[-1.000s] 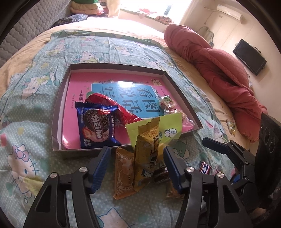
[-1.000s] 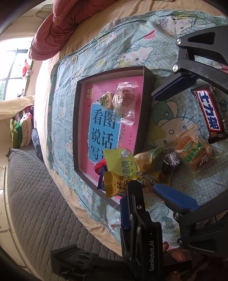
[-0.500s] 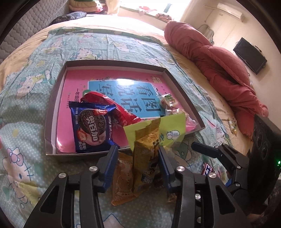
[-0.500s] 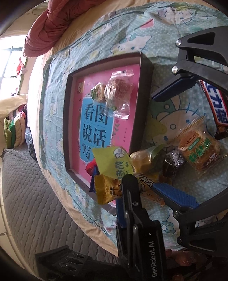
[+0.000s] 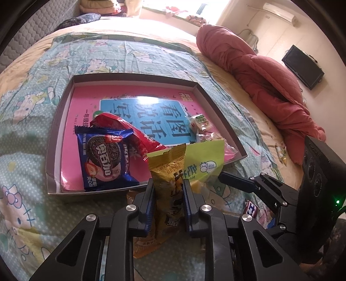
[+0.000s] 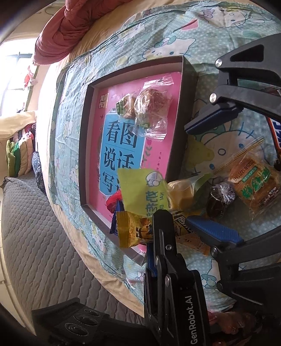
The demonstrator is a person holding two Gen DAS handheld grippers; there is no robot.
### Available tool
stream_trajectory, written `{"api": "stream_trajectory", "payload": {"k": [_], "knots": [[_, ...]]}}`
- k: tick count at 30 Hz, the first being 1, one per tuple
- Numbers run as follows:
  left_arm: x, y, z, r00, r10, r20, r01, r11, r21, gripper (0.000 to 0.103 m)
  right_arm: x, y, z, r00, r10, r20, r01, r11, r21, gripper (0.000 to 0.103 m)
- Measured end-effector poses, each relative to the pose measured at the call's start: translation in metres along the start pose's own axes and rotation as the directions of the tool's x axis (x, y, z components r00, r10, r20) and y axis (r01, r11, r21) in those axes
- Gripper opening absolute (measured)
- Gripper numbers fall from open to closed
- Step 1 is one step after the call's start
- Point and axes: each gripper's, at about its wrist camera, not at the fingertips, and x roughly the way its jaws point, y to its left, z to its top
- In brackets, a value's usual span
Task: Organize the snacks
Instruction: 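Grasp the yellow snack bar with the left gripper while the right gripper grasps the green milk-tea pack, then lift and carry the yellow bar and green pack over the tray with both grippers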
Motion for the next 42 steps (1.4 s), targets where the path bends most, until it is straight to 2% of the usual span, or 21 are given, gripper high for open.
{"api": "stream_trajectory", "payload": {"k": [3, 10, 16, 20, 21, 23, 25, 33, 42], "knots": [[0.002, 0.002, 0.000, 1.000, -0.005, -0.004, 0.005, 1.000, -0.007, 0.020, 0.001, 0.000, 0.000, 1.000, 0.007, 0.006, -0.007, 1.000, -0.001, 0.074], [-0.005, 0.007, 0.001, 1.000, -0.004, 0.012, 0.004, 1.000, -0.011, 0.018, 0.007, 0.002, 0.002, 1.000, 0.024, 0.002, -0.024, 1.000, -0.017, 0.061], [-0.012, 0.016, 0.003, 1.000, -0.008, 0.026, 0.009, 0.999, -0.042, 0.018, 0.015, 0.007, 0.003, 0.999, 0.043, -0.012, -0.043, 0.998, -0.036, 0.059], [-0.013, 0.016, 0.004, 1.000, -0.001, 0.030, 0.002, 0.999, -0.047, 0.018, 0.025, 0.010, 0.002, 0.998, 0.049, -0.034, -0.051, 0.998, -0.045, 0.054], [-0.013, 0.016, 0.004, 1.000, 0.002, 0.030, 0.000, 0.999, -0.049, 0.018, 0.027, 0.011, 0.003, 0.998, 0.054, -0.039, -0.056, 0.997, -0.046, 0.052], [-0.014, 0.017, 0.003, 1.000, 0.002, 0.031, -0.001, 0.999, -0.052, 0.018, 0.029, 0.012, 0.004, 0.997, 0.073, -0.038, -0.075, 0.996, -0.053, 0.040], [-0.015, 0.019, 0.003, 0.999, 0.002, 0.033, 0.000, 0.998, -0.057, 0.018, 0.028, 0.015, 0.005, 0.996, 0.083, -0.030, -0.084, 0.994, -0.070, 0.034], [-0.025, 0.023, 0.005, 0.998, -0.013, 0.055, 0.016, 0.997, -0.072, 0.018, 0.012, 0.009, 0.010, 0.989, 0.144, 0.014, -0.144, 0.989, -0.027, 0.034], [-0.038, 0.023, 0.011, 0.996, -0.015, 0.088, 0.022, 0.997, -0.075, 0.018, -0.005, 0.009, 0.014, 0.987, 0.151, 0.061, -0.148, 0.988, -0.041, 0.034]]}}
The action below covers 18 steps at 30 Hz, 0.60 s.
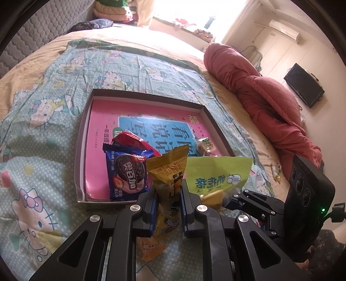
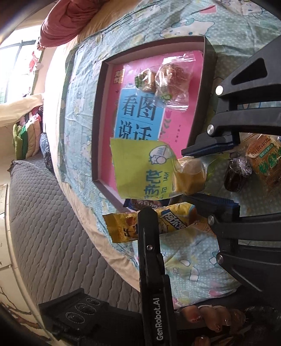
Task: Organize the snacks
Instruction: 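Lift and carry the yellow bar and green pack over the tray with both grippers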
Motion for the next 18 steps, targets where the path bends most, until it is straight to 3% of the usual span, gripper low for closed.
{"api": "stream_trajectory", "payload": {"k": [18], "knots": [[-0.027, 0.006, 0.013, 0.995, 0.012, 0.094, -0.011, 1.000, -0.017, 0.018, -0.027, -0.020, 0.014, 0.995, -0.025, 0.091, 0.021, 0.999, 0.049, 0.034]]}}
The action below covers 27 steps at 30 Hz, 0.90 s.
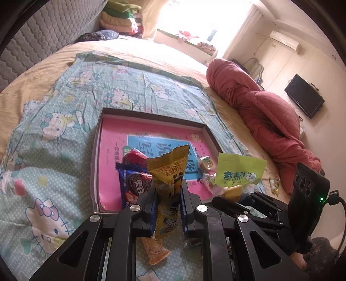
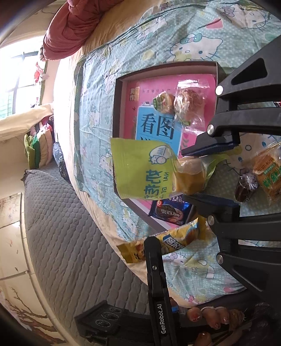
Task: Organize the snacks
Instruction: 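Lift and carry the yellow bar and green pack over the tray with both grippers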
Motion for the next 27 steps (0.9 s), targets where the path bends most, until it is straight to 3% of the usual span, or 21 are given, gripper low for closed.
{"api": "stream_trajectory", "payload": {"k": [13, 27], "knots": [[-0.005, -0.004, 0.014, 0.997, 0.017, 0.078, -0.016, 1.000, -0.013, 0.018, -0.012, -0.024, 0.009, 0.998, -0.028, 0.050, 0.025, 0.998, 0.053, 0.034], [0.022, -0.008, 0.018, 0.996, 0.028, 0.080, -0.028, 1.000, -0.005, 0.018, -0.026, -0.057, 0.014, 0.992, -0.089, 0.089, 0.075, 0.985, 0.153, 0.034]]}}
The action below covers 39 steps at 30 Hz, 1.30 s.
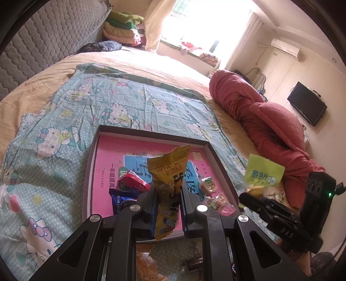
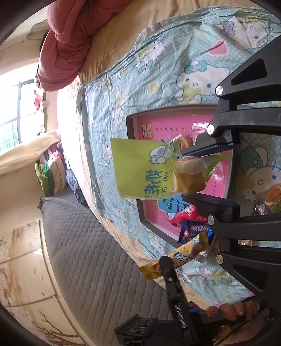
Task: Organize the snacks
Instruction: 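Lift and carry the yellow bar and green pack over the tray with both grippers, then open the left gripper to drop the yellow bar while the right gripper holds the green pack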
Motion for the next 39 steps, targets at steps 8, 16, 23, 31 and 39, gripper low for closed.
{"api": "stream_trajectory", "payload": {"k": [8, 16, 23, 31, 39], "knots": [[0.021, 0.002, -0.006, 0.999, -0.013, -0.034, 0.013, 1.000, -0.003, 0.018, 0.007, -0.008, -0.001, 1.000, -0.006, -0.018, 0.007, 1.000, 0.030, 0.034], [0.037, 0.004, -0.012, 0.998, -0.012, -0.060, 0.012, 1.000, 0.000, 0.018, 0.019, 0.001, -0.002, 1.000, -0.004, -0.031, 0.004, 1.000, -0.004, 0.034], [0.044, 0.008, -0.014, 0.997, -0.007, -0.072, 0.007, 1.000, -0.003, 0.018, 0.030, 0.007, -0.003, 0.998, 0.030, -0.050, -0.031, 0.999, -0.020, 0.034], [0.046, 0.009, -0.015, 0.997, -0.005, -0.079, 0.005, 1.000, -0.004, 0.018, 0.042, 0.017, -0.005, 0.996, 0.049, -0.078, -0.053, 0.997, -0.053, 0.034], [0.047, 0.010, -0.016, 0.997, -0.007, -0.080, 0.006, 1.000, -0.007, 0.018, 0.054, 0.027, -0.009, 0.994, 0.038, -0.104, -0.049, 0.994, -0.100, 0.034]]}}
